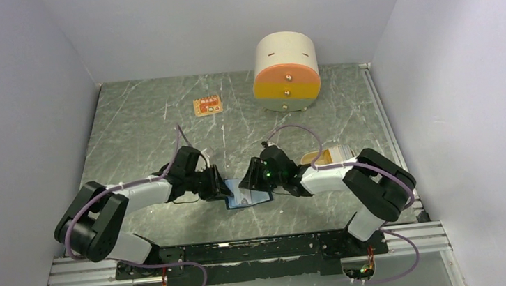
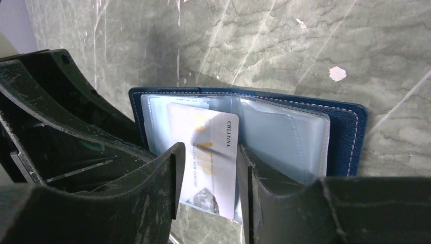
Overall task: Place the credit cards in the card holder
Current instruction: Insert the credit card into the card holder.
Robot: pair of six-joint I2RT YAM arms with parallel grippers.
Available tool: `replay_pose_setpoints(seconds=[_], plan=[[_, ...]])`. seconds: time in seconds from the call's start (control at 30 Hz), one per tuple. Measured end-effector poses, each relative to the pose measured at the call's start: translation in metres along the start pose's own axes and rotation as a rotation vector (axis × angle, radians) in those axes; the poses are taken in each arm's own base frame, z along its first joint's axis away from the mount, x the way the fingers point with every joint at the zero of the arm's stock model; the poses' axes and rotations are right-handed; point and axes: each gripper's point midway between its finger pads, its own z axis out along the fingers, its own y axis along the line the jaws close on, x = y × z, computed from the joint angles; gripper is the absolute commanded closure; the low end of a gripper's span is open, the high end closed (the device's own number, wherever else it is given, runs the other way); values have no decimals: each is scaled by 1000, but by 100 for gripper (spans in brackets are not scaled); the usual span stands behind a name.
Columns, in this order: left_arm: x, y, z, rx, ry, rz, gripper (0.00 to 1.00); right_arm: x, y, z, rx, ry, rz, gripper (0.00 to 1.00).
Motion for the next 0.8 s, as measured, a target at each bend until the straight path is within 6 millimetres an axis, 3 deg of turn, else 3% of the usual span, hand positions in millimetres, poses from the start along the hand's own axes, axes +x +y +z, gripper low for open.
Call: replay_pose_setpoints(seconds=[0.1, 0.17, 0.3, 0.5, 0.8], plan=[[0, -4, -2, 14, -2, 0, 81, 1, 1, 1, -13, 1, -1, 57], [-1, -6, -3, 22, -3, 3, 82, 2, 3, 3, -31, 3, 4, 58], [0, -11, -5, 39, 0, 2, 72, 3, 4, 4, -62, -4, 11, 56], [-2, -17, -9, 58, -10, 13, 68, 6, 8, 4, -91, 8, 10, 53], [-5, -25, -16, 80, -33, 27, 83, 10, 5, -1, -99, 14, 17, 61]])
